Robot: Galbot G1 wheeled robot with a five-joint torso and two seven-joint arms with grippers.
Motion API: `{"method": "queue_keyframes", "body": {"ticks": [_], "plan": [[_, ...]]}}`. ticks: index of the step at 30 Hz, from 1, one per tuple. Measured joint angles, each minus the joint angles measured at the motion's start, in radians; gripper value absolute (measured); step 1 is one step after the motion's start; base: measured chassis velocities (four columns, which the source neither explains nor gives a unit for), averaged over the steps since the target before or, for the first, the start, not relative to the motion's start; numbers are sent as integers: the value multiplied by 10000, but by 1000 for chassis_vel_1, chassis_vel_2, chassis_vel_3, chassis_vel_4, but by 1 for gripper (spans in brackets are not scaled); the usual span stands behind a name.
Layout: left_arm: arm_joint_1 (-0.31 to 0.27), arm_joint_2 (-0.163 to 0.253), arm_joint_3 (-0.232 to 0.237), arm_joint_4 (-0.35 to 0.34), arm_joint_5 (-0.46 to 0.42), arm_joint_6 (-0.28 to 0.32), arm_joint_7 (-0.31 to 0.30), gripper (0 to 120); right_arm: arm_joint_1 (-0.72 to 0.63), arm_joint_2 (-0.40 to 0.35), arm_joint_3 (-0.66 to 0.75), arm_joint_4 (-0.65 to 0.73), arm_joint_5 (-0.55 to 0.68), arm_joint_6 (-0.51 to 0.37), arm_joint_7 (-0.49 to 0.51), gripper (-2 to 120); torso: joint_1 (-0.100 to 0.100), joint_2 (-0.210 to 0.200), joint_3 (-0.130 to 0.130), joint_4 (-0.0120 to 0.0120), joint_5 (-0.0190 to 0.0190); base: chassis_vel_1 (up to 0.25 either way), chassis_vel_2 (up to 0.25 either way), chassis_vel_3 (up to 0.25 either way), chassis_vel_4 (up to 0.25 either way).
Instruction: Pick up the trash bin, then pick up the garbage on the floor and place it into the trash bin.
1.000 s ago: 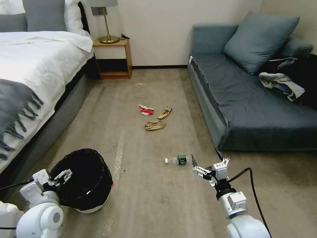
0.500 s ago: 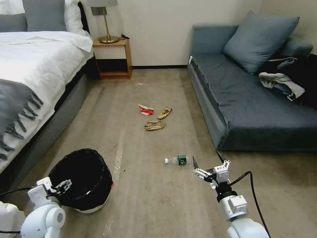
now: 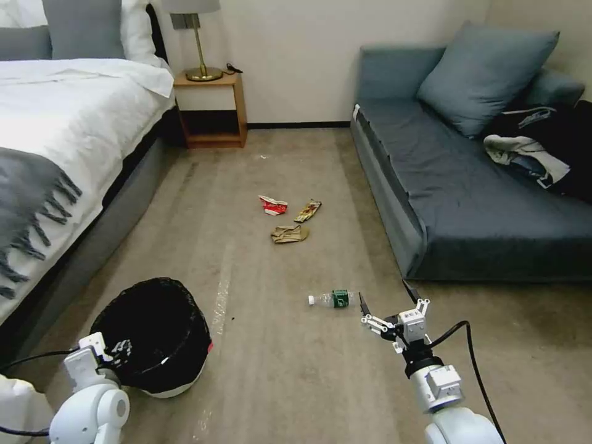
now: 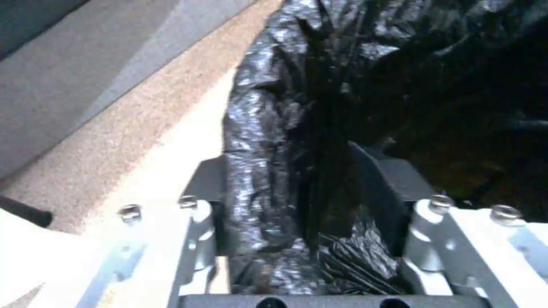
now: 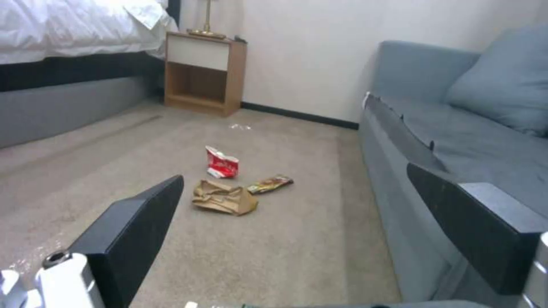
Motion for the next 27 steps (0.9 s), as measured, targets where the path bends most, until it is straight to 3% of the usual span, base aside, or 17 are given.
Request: {"method": "queue_keyframes", "body": {"ticks": [1,2,5,10,18,27], "plan": [[0,0,0,0,0,0,0,49,0,0,0,0,0,0,0,100,0,0,0,0,0,0,0,0,0],[-6,-3,8,9,2,-5,33,39,11,9,0,-31,-5,17,-1,100,-1,0,0,-1,-4,0,0,0,0],[-6,5,24,20,-7,-13,88,26,16,41,-6,-66,-16,44,4,100,0,0,0,-4,-9,0,0,0,0],[21,20,15,-76,-72,-30,102,11,57,76,-10,-87,26,109,1,100,0,0,-1,-3,-9,0,0,0,0],[241,12,-21,-603,-239,-52,108,8,185,108,-12,-231,226,544,-42,100,1,-1,1,-7,-24,0,0,0,0],[628,133,-241,-2127,1017,-341,92,7,317,32,-226,-522,986,1589,463,100,0,0,2,-2,-8,0,0,0,0]]}}
